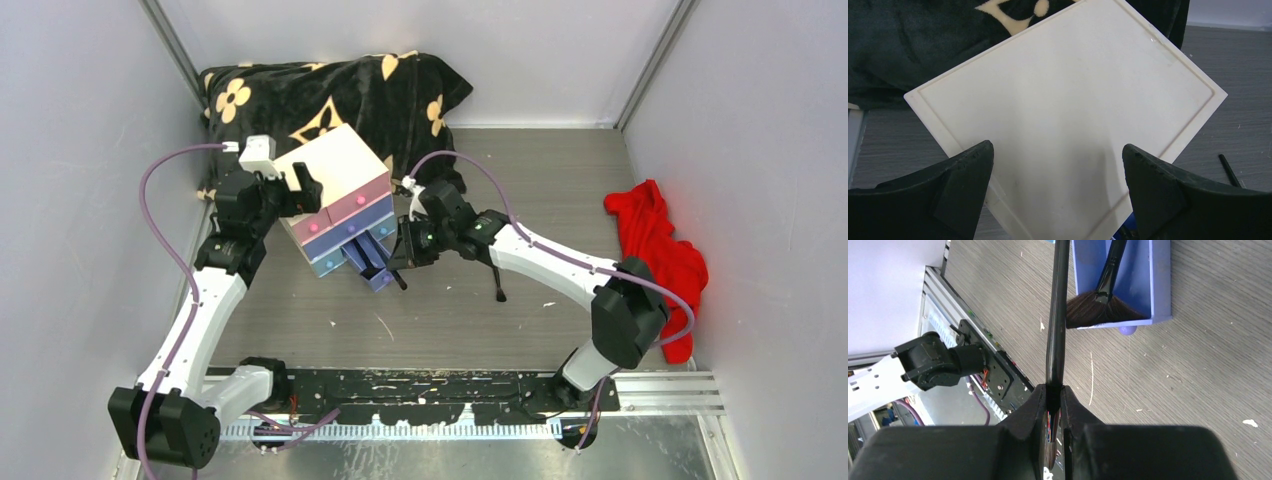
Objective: Organize the makeup
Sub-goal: Place the makeup brush in the drawer.
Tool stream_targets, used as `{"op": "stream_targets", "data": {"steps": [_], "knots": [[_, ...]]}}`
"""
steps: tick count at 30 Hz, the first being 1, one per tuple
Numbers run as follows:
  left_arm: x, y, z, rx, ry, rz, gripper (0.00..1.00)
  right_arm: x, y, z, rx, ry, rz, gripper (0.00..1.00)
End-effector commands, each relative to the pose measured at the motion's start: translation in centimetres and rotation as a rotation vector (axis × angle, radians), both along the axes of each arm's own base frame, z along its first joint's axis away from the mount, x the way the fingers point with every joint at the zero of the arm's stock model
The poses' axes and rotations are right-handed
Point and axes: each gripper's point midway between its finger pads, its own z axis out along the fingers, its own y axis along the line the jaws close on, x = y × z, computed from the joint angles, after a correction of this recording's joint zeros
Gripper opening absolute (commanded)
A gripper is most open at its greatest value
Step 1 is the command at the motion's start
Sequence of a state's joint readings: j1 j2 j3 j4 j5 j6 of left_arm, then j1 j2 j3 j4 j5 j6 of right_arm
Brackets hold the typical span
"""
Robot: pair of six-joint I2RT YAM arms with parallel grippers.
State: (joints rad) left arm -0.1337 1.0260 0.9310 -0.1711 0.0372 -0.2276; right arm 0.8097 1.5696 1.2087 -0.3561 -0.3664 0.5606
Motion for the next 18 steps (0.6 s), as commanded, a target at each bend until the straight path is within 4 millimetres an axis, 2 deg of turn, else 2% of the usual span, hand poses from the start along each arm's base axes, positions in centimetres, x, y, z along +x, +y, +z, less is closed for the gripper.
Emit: {"op": "stream_targets", "data": {"steps": [1,12,18], "knots": [[-1.1,0.1,-1.7,0.004,0.068,0.007,1.0,0.6,1.7,2.1,0.089,0.0,-0.003,0.01],[-1.1,0.1,-1.7,0.006,0.066,0.006,1.0,0.7,3.9,-1.0,0.047,0.101,-0.008,0.01],[-1.1,0.1,-1.5,0.007,0.062,0.005,1.0,1.1,4.4,-1.6,0.038,0.122,-0.016,0.01]]}}
